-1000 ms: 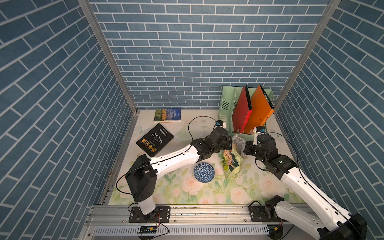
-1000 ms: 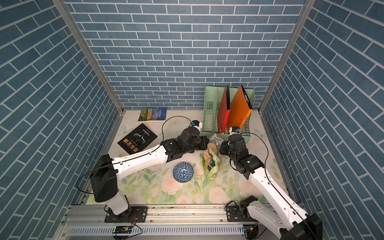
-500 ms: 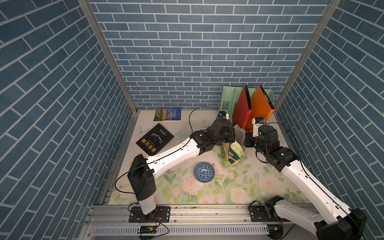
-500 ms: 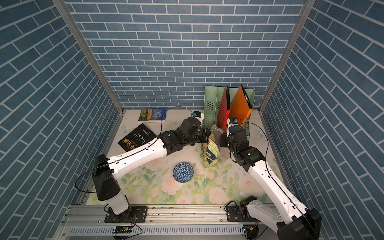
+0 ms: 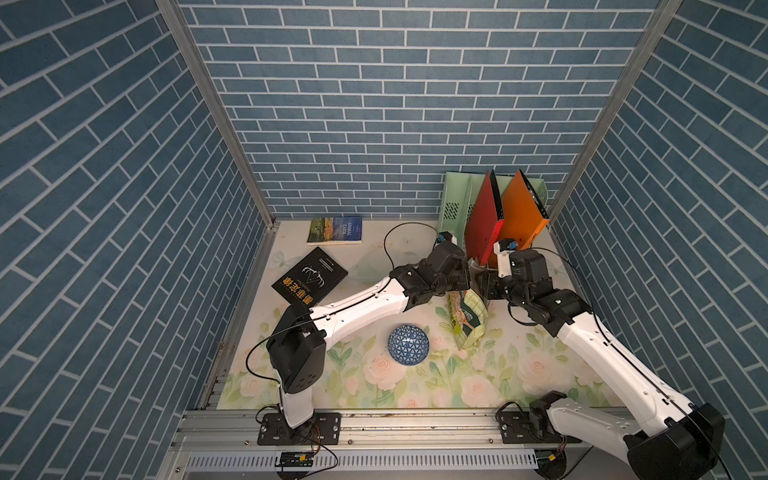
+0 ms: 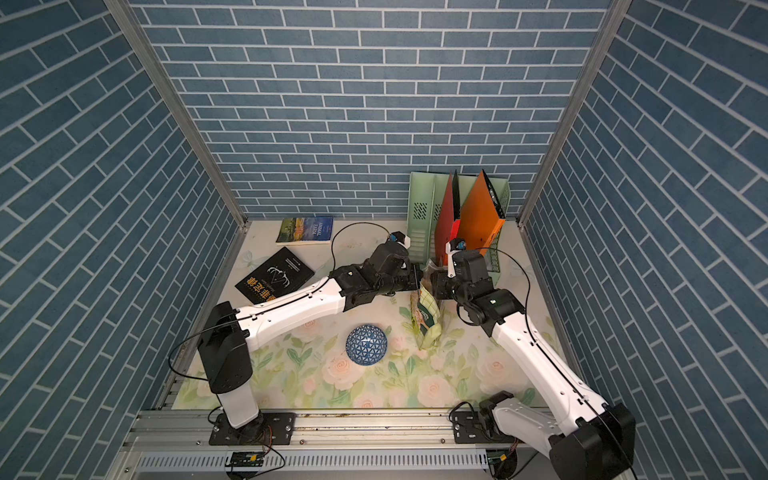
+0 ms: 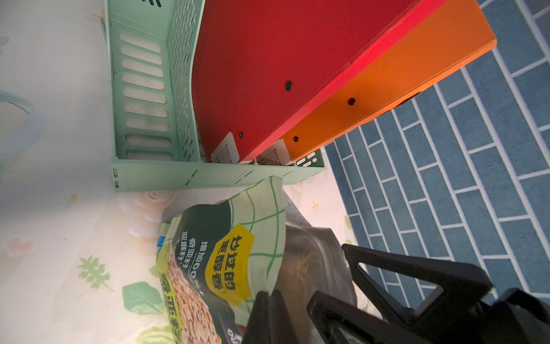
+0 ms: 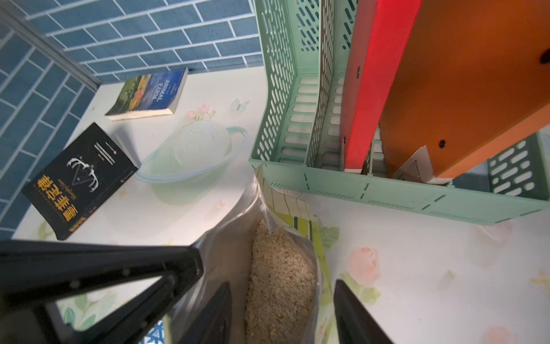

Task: Pour the oats into the breakfast bowl
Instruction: Open the oats bag at the center of the board.

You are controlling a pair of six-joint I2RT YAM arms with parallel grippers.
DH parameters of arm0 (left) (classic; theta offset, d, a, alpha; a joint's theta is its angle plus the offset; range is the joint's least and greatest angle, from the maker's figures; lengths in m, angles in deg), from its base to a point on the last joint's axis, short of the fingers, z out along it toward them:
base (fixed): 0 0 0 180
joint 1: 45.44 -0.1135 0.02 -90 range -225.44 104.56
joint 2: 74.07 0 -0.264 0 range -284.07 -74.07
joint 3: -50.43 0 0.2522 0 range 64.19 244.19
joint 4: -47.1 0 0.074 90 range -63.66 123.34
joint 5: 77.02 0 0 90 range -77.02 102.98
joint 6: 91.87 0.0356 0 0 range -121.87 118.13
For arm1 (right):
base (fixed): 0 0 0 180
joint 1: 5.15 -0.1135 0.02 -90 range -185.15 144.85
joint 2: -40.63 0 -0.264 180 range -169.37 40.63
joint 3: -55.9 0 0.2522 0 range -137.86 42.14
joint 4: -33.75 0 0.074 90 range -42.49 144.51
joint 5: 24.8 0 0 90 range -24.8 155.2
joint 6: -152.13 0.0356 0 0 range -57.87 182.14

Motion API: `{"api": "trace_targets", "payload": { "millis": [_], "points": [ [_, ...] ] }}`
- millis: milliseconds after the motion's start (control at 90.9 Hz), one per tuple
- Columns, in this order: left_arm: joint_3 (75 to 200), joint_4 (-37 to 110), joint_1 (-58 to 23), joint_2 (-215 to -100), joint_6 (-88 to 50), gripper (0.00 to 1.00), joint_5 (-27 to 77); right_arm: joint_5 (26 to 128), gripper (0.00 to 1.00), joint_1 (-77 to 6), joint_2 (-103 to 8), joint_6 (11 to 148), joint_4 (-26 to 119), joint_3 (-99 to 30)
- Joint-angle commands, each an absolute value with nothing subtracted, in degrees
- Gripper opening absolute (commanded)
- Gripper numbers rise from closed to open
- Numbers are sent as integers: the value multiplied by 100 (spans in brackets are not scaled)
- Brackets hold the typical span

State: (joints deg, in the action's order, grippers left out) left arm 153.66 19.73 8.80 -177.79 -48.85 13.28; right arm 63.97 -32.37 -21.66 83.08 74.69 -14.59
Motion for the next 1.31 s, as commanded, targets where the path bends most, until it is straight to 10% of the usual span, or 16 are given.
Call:
{"api": "trace_targets", "payload": {
  "millis": [0, 407, 594, 891, 1298],
  "points": [
    [15357, 2546, 859, -17509, -4937, 0, 1362, 6416, 63, -3281, -2035, 8213, 7990, -1747],
    [15250, 2603, 861, -17304, -4972, 0, 1303, 5254, 61, -3765, -2525, 8085, 8932, -1889],
    [15165, 2522, 862, -17155, -4958, 0, 1084, 4699, 0, -3784, -2739, 7863, 9167, -2258],
    [15525, 1687, 772, -16889, -4907, 0, 425, 2854, 0, -3862, -2930, 7643, 8690, -2422],
    [15313, 2006, 630, -17344, -5161, 0, 846, 4773, 2, -3634, -2682, 7519, 6618, -1654]
  ]
}}
